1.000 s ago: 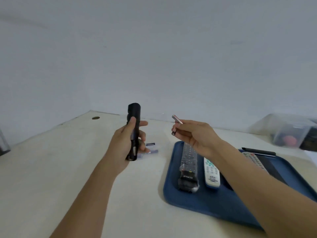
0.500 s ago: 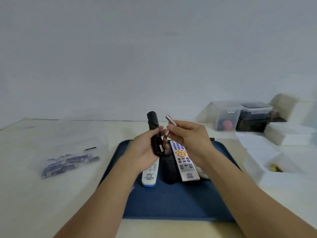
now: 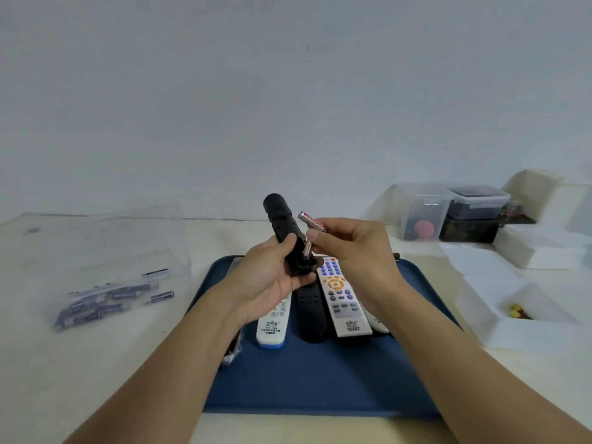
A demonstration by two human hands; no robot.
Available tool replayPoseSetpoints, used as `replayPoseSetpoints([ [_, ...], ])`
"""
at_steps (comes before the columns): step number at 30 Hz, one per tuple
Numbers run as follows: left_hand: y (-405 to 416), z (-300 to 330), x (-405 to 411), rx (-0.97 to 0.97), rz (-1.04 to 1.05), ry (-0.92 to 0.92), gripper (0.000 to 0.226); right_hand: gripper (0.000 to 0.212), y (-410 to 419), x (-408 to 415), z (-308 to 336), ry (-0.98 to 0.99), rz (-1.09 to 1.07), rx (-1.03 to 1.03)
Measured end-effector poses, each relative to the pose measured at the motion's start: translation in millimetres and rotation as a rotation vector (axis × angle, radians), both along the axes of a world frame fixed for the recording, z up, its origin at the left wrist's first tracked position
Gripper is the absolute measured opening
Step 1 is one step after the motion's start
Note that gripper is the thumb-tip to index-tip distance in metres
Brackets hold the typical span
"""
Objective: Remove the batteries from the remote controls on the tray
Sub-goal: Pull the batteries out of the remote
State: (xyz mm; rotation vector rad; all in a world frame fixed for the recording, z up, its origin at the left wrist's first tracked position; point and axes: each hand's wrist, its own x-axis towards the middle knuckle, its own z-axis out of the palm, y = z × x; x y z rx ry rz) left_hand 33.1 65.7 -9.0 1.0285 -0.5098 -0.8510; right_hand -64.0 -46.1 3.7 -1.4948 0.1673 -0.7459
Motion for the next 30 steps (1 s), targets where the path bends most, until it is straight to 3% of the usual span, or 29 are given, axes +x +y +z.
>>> replayPoseSetpoints([
  [10,-9.0,-3.1,-1.6,0.035,-0.032,-0.075,0.033,0.025,0.8,7.0,-8.8,0.062,-0.184,-0.459],
  [21,-9.2,-1.6,-6.6,0.008,-0.058,0.005,0.037,0.016,2.1,7.0,-7.6,0.146,-0.277,-0.780],
  [28,-7.3,1.3,-4.8,-0.011,-0.099,0.104,0.025,0.009,1.3,8.1,-9.8,0.159,-0.346,-0.824],
  [30,-7.3,0.5,-3.3,0.002,-0.073,0.105,0.031,0.010,1.0,7.0,-8.9,0.169,-0.334,-0.823],
])
